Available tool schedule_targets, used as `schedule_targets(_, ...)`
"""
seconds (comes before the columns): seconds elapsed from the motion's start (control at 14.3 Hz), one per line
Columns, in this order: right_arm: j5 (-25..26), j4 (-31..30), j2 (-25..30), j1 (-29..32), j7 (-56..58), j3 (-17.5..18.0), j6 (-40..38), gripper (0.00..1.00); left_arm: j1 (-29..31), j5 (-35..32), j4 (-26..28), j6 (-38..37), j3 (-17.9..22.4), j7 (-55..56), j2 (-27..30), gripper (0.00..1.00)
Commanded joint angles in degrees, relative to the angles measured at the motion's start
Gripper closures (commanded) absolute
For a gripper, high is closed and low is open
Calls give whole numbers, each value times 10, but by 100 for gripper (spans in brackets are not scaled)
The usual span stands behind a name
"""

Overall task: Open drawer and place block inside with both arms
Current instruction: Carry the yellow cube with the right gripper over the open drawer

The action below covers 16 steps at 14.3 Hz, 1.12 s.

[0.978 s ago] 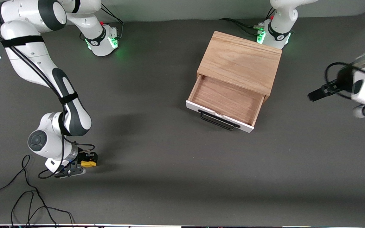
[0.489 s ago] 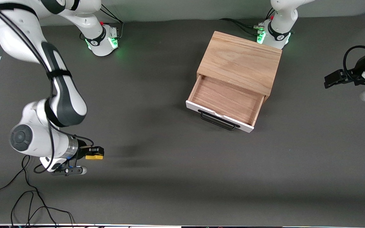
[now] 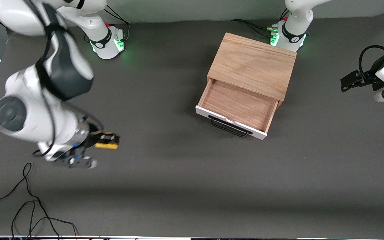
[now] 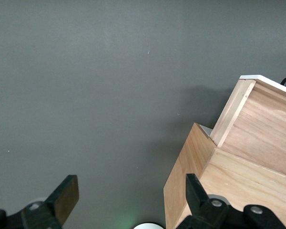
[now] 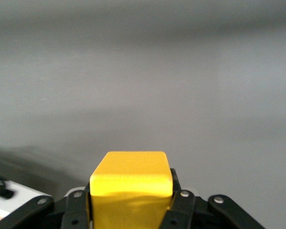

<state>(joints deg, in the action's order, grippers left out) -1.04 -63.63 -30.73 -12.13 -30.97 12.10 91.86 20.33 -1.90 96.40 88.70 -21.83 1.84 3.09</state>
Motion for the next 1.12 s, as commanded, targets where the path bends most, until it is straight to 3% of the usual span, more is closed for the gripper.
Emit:
schedule_targets(0.0,3,4,9,-106,-177,-8,-3,92,5,9,12,17,1,-16,10,0)
schedule_targets(0.28,58,10,-23,-234,-357,-8,41,92,6,9,-2,17,10,-52,2,0)
schedule_targets(0.56,115,18,-92,-305,-456,-9,107,92,-14,9,-7,17,20,-54,-4,0)
schedule_targets(0.84,155,51,-150,-348,-516,-10,140,92,-188,9,-17,16,183,-51,-10,0)
schedule_targets(0.91,155,51,-151,-354,-518,-10,141,92,-211,9,-17,17,204,-50,-10,0)
schedule_targets(1.05,155,51,-158,-356,-530,-10,141,92,-216,9,-21,17,208,-49,-10,0)
